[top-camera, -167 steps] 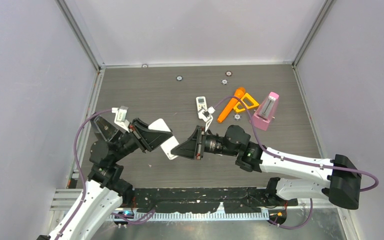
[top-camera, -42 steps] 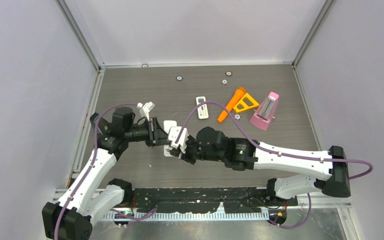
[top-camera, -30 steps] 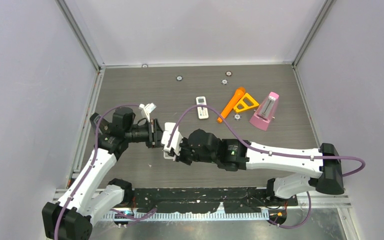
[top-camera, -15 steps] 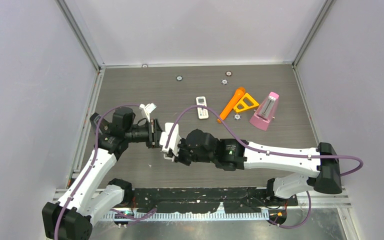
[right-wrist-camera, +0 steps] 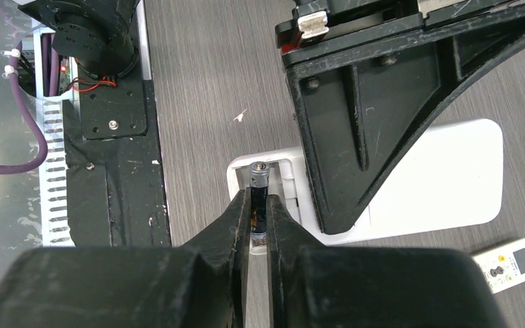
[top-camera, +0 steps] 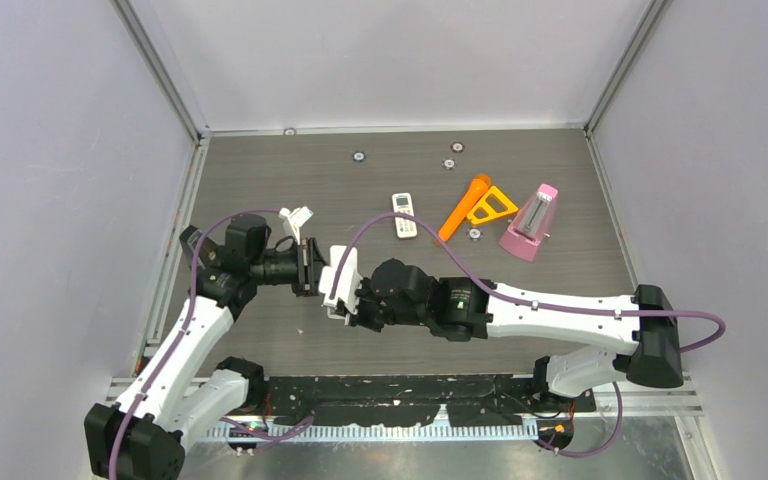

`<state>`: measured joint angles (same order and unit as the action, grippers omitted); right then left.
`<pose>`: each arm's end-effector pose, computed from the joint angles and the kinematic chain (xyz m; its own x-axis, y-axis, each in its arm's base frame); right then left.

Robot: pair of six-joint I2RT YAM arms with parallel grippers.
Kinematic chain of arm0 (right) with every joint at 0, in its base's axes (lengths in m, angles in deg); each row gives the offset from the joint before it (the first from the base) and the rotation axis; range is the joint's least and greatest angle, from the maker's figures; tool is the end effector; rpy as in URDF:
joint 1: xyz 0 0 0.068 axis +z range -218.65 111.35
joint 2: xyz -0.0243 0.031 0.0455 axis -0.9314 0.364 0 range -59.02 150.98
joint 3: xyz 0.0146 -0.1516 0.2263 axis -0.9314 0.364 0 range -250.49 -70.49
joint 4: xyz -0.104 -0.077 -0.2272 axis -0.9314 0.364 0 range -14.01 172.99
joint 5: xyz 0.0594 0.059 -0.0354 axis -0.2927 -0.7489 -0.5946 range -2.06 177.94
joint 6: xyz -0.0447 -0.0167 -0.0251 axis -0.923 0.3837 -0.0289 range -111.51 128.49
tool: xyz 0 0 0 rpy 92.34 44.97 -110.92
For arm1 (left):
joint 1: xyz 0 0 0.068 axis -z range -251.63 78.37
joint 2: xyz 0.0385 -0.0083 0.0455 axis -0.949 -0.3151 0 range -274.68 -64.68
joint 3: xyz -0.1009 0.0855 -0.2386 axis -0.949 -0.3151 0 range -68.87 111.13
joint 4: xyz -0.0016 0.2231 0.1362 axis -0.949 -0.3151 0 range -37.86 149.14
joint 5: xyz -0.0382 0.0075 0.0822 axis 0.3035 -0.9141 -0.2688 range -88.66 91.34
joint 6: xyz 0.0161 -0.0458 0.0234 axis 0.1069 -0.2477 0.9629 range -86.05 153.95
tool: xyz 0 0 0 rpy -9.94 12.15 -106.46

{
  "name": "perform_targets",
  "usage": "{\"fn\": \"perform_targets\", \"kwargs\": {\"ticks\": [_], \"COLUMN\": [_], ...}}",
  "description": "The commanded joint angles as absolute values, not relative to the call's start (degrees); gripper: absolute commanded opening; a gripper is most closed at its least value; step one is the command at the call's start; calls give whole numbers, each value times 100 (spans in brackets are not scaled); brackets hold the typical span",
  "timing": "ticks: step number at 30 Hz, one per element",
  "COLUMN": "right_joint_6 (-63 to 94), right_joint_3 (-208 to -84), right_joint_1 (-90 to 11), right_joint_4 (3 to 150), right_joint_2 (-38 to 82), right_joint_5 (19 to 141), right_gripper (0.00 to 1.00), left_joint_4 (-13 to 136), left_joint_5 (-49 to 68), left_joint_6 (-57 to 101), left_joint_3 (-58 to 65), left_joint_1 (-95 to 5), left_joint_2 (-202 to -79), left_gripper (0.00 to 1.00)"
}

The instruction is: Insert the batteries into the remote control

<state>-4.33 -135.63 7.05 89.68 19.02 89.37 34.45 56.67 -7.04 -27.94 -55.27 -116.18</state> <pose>0.0786 0.3055 0.3265 0.1060 -0.4824 -0.8695 -0.9637 0.1656 -0.2094 0.1688 -0.0801 0.2798 -0.9459 -0.1111 -0.3049 0.2440 0.3758 -0.8940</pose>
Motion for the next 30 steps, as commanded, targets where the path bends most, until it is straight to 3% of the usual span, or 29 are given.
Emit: {"fn": "perform_targets", "kwargs": {"ticks": [1, 11, 20, 22, 24, 30], "right_joint_6": [-547, -460, -212, -95, 39, 479], "right_joint_3": [-13744, -13933, -13980, -14001, -14013, -14044], "right_joint_1": [746, 747, 746, 746, 746, 737], "right_joint_4": [9146, 9222, 9150, 9139, 9135, 9112], "right_joint_2": [2033, 2236, 2070, 1975, 1871, 1503], "right_joint_5": [8940, 8918, 9035, 9126, 9222, 9257], "right_gripper": [16, 30, 35, 39, 52, 74], "left_joint_4": [3684, 3739, 3778, 3799, 3817, 3853], "left_joint_5": [5895, 5925, 5902, 5876, 5869, 5844], "left_joint_6": [-727, -760, -729, -729, -735, -753], "left_joint_3": [-2598, -2633, -2702, -2720, -2737, -2759], "left_joint_1": [-5555, -5555, -5550, -5555, -5555, -5554], "left_joint_2": [-11573, -11564, -11574, -11587, -11609, -11619], "left_gripper": [0, 0, 0, 0, 0, 0]}}
